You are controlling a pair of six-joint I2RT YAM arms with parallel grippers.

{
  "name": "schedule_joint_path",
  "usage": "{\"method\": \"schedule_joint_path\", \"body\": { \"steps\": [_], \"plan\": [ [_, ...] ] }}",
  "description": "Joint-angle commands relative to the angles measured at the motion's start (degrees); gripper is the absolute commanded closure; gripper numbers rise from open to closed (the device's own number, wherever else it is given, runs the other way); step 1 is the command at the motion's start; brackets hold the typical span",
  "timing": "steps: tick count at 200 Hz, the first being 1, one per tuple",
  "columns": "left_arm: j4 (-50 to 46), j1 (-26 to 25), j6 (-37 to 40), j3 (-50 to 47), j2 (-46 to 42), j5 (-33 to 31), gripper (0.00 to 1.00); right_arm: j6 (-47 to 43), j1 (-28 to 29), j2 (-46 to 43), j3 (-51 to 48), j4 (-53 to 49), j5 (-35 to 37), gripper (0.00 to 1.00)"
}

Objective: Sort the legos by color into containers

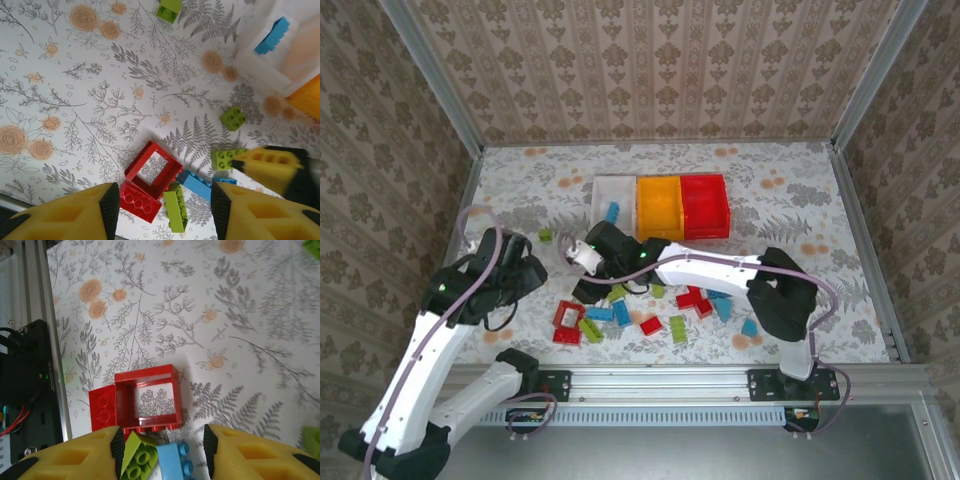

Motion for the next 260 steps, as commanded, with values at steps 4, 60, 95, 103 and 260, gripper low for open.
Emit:
{"method": "schedule_joint_path", "body": {
  "steps": [4,60,95,103,260],
  "plan": [
    [-4.9,0.4,-2.1,-0.3,-4.2,-1.7,0.46,-2.4,1.8,5.0,5.2,-5.3,-1.0,0.54],
    [-8.2,0.3,-2.5,-0.7,-10.7,0.0,0.46,-2.7,3.3,15.2,15.7,-10.6,0.4,0.58],
    [-11.8,0.4,-2.8,-0.2,-12.9,1.5,0.46,-3.0,3.6,18.8,19.4,-13.9,3.1,0.61],
    [-12.0,0.3,-2.8,-0.2,-13.3,1.5,0.46,-3.0,3.6,19.2,19.7,-14.3,4.1,0.62],
    [-10.2,0.4,-1.5,-0.6,-14.1,3.8,0.46,-2.0,3.7,24.3,25.5,-19.1,7.2,0.83]
  ]
}}
